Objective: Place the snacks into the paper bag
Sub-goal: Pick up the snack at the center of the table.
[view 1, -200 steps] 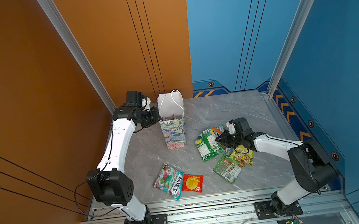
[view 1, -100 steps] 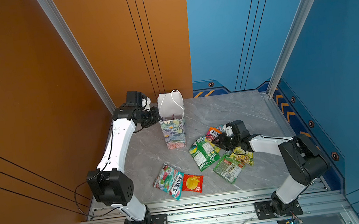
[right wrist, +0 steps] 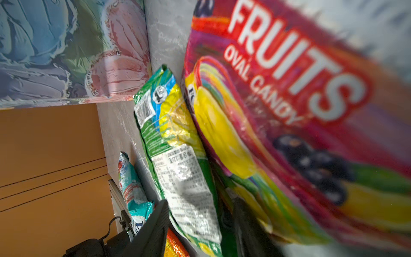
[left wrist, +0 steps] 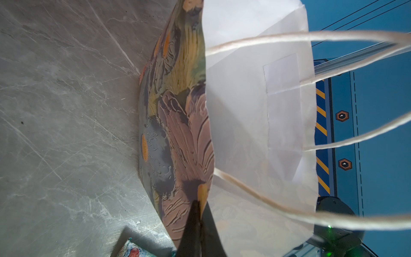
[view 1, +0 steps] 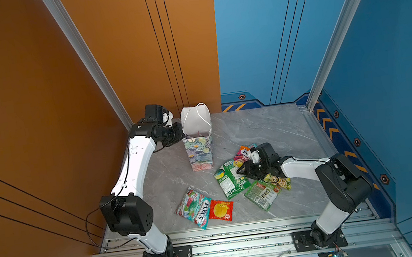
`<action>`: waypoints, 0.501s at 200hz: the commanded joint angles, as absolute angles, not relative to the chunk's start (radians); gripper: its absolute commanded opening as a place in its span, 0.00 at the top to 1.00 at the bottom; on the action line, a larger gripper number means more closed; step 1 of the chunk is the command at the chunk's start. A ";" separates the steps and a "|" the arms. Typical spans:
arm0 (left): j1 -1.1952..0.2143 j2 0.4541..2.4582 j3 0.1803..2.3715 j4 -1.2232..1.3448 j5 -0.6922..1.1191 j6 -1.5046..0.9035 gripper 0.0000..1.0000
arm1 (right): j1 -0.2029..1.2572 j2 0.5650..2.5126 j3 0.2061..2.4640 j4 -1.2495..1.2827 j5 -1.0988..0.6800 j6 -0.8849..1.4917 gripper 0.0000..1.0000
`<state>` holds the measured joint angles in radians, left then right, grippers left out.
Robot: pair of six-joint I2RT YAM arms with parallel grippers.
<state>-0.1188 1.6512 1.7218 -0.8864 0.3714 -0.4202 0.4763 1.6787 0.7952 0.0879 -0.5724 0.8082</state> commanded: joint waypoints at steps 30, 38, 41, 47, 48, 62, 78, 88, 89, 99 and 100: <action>-0.126 1.650 1.737 -0.878 0.405 -0.428 1.00 | 0.518 1.772 0.776 0.172 -0.563 0.863 0.51; -0.125 1.648 1.736 -0.878 0.405 -0.428 1.00 | 0.521 1.784 0.780 0.194 -0.565 0.882 0.56; -0.125 1.648 1.736 -0.878 0.405 -0.428 1.00 | 0.521 1.788 0.780 0.204 -0.566 0.890 0.58; -0.126 1.646 1.735 -0.878 0.404 -0.428 1.00 | 0.523 1.794 0.779 0.227 -0.570 0.906 0.65; -0.125 1.646 1.735 -0.878 0.405 -0.428 1.00 | 0.523 1.796 0.779 0.229 -0.570 0.909 0.66; -0.125 1.646 1.732 -0.878 0.404 -0.428 1.00 | 0.523 1.805 0.782 0.278 -0.577 0.941 0.86; -0.123 1.643 1.732 -0.879 0.405 -0.427 1.00 | 0.523 1.800 0.790 0.299 -0.586 0.965 1.00; -0.124 1.643 1.732 -0.878 0.405 -0.426 1.00 | 0.523 1.784 0.802 0.289 -0.589 0.969 1.00; -0.124 1.643 1.732 -0.878 0.405 -0.426 1.00 | 0.522 1.781 0.805 0.285 -0.588 0.969 1.00; -0.123 1.641 1.732 -0.877 0.405 -0.426 1.00 | 0.522 1.758 0.822 0.261 -0.589 0.968 1.00; -0.123 1.641 1.732 -0.877 0.405 -0.426 1.00 | 0.522 1.754 0.823 0.260 -0.590 0.967 1.00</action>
